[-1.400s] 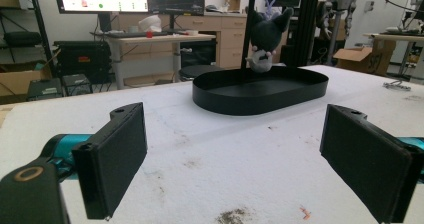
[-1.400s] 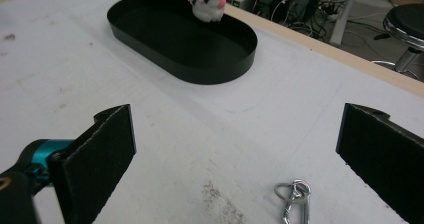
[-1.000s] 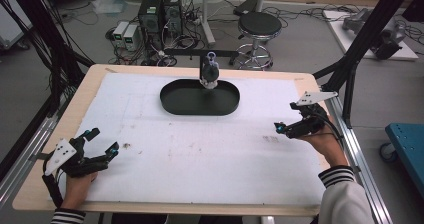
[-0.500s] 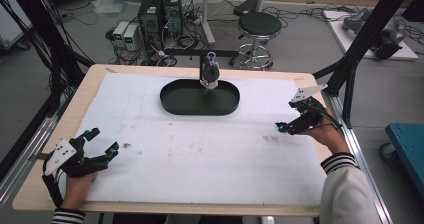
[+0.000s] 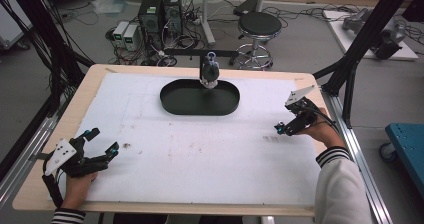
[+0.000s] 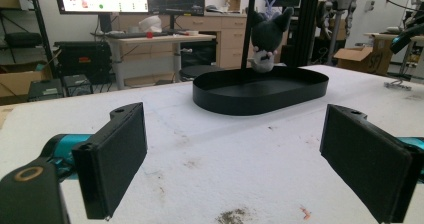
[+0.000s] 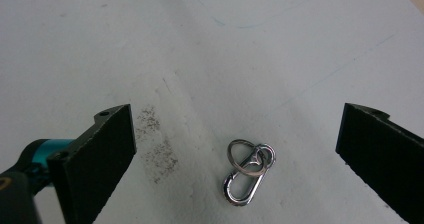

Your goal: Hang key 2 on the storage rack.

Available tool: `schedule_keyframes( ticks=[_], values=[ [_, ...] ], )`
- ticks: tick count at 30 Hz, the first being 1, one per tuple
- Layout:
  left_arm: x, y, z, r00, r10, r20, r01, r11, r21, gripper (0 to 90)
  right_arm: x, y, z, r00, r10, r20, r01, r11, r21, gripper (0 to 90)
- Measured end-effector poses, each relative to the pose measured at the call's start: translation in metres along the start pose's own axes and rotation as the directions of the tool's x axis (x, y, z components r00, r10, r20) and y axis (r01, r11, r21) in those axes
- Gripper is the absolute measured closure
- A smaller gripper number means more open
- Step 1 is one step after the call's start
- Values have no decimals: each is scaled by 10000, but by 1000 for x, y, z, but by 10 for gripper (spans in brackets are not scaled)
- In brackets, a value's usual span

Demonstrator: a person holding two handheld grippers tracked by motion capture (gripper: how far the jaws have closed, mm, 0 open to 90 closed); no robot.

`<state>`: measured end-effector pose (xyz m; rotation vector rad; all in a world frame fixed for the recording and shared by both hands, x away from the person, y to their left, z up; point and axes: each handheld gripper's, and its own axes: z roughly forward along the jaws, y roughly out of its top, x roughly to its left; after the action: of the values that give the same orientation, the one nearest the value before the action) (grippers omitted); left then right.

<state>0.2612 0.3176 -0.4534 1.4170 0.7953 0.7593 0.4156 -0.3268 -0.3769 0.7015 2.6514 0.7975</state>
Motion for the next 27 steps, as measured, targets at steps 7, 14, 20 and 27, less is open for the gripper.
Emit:
schedule_keyframes(
  ticks=[7, 14, 20, 27],
  values=[
    [0, 0, 0, 10000, 23, -4, -23, 10000, -9, 119, -3, -4, 11, 9994, -290, -183, 300, 9978, 597, 20],
    [0, 0, 0, 10000, 26, -9, -26, 10000, -24, 119, -6, -9, 20, 9987, -362, -368, 404, 9921, 1190, 50],
    [0, 0, 0, 10000, 33, -7, -33, 10000, -23, 119, -7, -12, 25, 9977, -506, -446, 574, 9842, 1676, 156],
    [0, 0, 0, 10000, 42, -2, -42, 10000, -42, 119, -7, -11, 29, 9970, -528, -562, 630, 9780, 1987, 223]
  ],
)
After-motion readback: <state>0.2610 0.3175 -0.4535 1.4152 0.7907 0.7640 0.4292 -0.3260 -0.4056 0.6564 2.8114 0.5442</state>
